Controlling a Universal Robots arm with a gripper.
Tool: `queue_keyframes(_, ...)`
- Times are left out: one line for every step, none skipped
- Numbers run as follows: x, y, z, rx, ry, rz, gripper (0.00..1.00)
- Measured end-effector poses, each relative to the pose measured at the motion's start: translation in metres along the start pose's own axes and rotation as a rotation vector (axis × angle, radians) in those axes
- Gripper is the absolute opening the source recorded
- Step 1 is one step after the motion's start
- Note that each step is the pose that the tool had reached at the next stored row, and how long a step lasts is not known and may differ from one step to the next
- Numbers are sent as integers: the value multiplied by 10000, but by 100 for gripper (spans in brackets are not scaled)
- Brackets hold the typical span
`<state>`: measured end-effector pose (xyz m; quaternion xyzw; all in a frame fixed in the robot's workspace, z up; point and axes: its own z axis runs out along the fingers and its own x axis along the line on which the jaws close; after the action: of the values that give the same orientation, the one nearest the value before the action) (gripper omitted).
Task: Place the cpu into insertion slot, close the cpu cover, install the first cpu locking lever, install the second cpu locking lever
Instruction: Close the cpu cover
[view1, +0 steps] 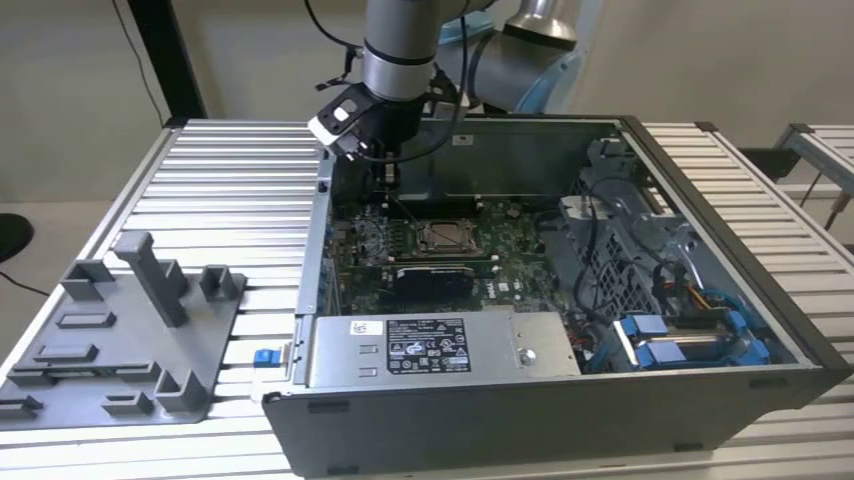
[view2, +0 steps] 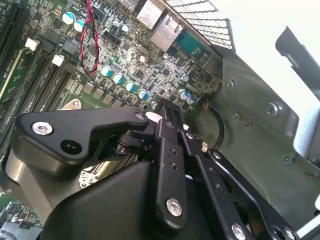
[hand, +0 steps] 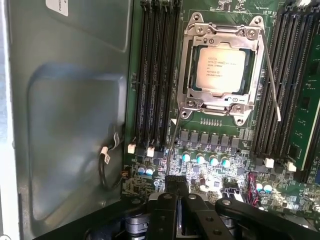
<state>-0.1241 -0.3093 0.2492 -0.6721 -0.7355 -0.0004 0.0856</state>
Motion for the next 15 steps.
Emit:
queue_keyframes(0, 1, 0, -10, -2, -11, 0)
queue_keyframes(0, 3, 0, -16, -4, -20, 0)
queue_keyframes(-1, 7, -2, -19, -4, -32, 0)
queue_keyframes(-1, 12, -3, -21, -1, -45, 0)
queue_keyframes(-1, 15, -10, -21, 7, -55, 0)
queue_keyframes(1, 18, -22, -23, 19, -61, 0)
queue_keyframes(2, 21, -33, -23, 32, -72, 0)
queue_keyframes(2, 25, -43, -23, 50, -85, 0)
queue_keyframes(2, 31, -50, -24, 76, -104, 0)
queue_keyframes(2, 39, -55, -25, 107, -129, 0)
queue_keyframes(1, 46, -58, -30, 137, -157, 0)
queue_keyframes(0, 53, -60, -34, 165, -184, 0)
queue_keyframes(0, 61, -62, -38, 191, -210, 0)
queue_keyframes(-1, 68, -66, -41, 215, -235, 0)
queue_keyframes(-2, 75, -69, -44, 238, -259, 0)
